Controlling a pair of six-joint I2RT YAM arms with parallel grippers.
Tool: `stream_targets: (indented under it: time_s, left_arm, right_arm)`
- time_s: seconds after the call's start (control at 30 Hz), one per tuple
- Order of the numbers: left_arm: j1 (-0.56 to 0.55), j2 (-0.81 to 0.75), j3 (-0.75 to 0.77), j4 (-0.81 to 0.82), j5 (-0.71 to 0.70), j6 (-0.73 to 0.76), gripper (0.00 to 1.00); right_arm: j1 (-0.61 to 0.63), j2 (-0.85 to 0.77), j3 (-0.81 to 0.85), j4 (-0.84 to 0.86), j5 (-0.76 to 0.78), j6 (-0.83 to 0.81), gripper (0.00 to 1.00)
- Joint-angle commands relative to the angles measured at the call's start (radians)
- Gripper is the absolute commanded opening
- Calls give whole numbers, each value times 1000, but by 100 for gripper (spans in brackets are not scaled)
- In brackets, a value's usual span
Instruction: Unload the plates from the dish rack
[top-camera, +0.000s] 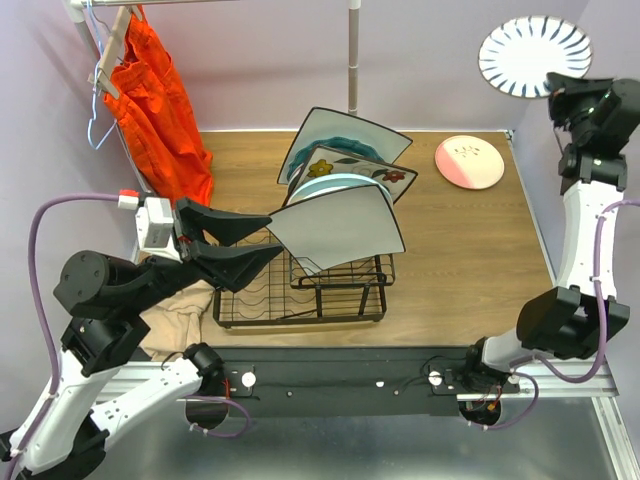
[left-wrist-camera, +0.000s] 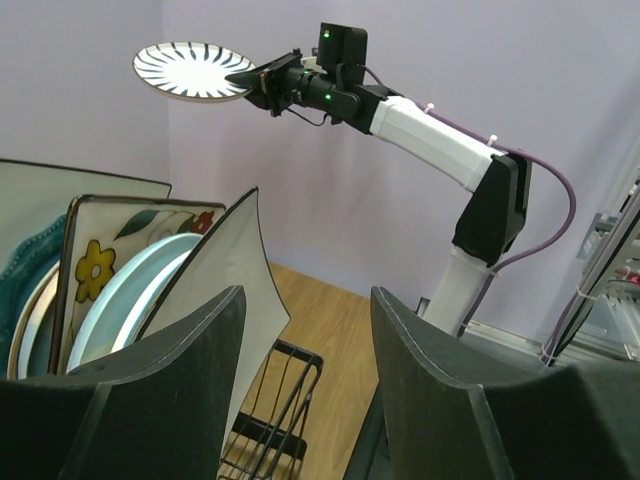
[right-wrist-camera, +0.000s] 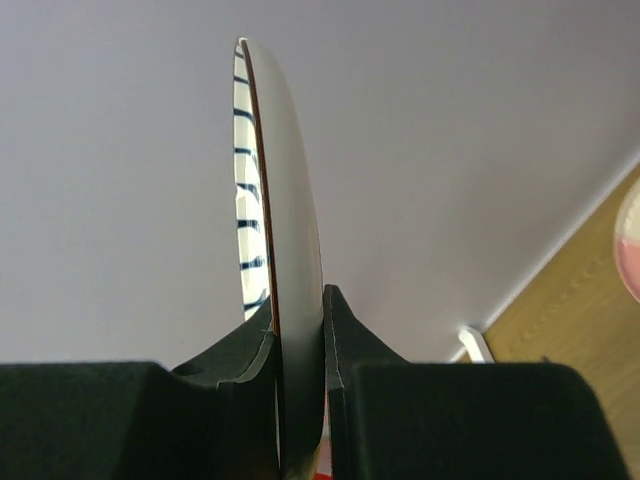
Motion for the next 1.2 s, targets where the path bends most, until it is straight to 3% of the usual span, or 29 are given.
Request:
stream_targets:
  time_s: [0.0,0.33,0.67,0.87,1.17]
  left_arm:
    - [-4,-7,-40,15,-7,-1,62]
    - [-5,-27,-86,51,-36,-3,62]
    - [-5,-56,-140,81,-36,-26,62]
    - [-4,-81,-143,74,-42,-32,62]
    - [-4,-89,-126,51,-59,-21,62]
  right_arm:
    - [8,-80,-114,221,-108,15,1]
    - [9,-138,-506,339,-177,-86,1]
    - [150,-123,-801,524,-113,-151,1]
    - [205,-23,-810,664,-86,-162,1]
    - [225,181,-694,704,-66,-188,1]
